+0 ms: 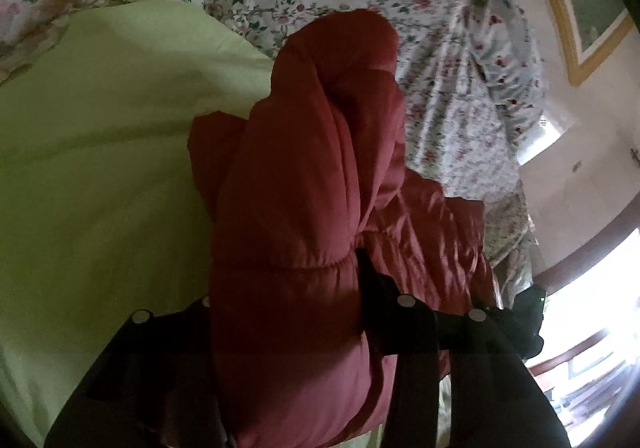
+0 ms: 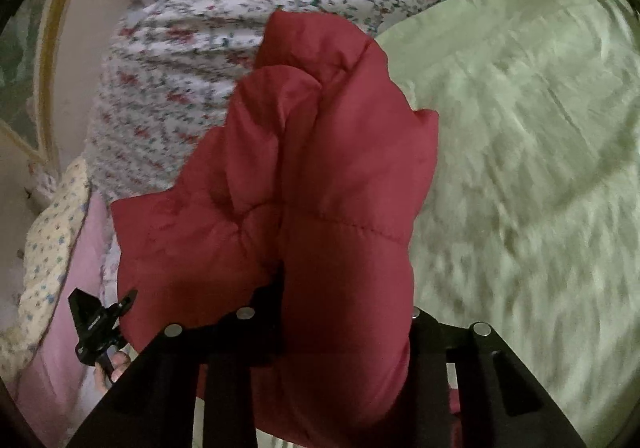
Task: Fold large clothes
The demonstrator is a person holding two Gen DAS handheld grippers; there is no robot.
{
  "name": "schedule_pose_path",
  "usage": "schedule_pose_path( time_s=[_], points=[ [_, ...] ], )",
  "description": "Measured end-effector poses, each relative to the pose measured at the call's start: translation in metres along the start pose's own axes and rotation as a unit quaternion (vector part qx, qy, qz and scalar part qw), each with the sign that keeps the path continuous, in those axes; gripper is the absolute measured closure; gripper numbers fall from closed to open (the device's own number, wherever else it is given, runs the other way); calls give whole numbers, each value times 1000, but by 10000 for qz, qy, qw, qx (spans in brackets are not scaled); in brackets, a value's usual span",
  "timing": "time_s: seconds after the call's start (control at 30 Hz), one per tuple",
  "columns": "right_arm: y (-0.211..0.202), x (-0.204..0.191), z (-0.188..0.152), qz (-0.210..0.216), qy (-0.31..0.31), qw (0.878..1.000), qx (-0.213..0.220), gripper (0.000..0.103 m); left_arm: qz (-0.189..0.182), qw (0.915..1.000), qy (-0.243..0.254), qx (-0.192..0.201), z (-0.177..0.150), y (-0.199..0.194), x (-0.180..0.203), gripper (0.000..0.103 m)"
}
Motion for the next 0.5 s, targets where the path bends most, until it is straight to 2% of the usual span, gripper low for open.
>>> schedule_pose_path(
  time_s=[0.2,0.5],
  points=[
    [-35,-9,-43,144,-107,9998,-107,70,-118,9996,94,-221,-43,-41,-3,61],
    [-71,-7,-101,367,-43,9989,-295,70,-98,9988,108,-469,-90,-76,-12,61]
  ],
)
Point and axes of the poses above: each gripper's, at about its wrist camera, not at the fingertips, and y roughly the way its jaws point, x to its right, z to its top, the point moved 2 cm from there along y, roughly the way its jaws point, and after that the axes turned 5 degrees about -y, right-handed, at the moved point
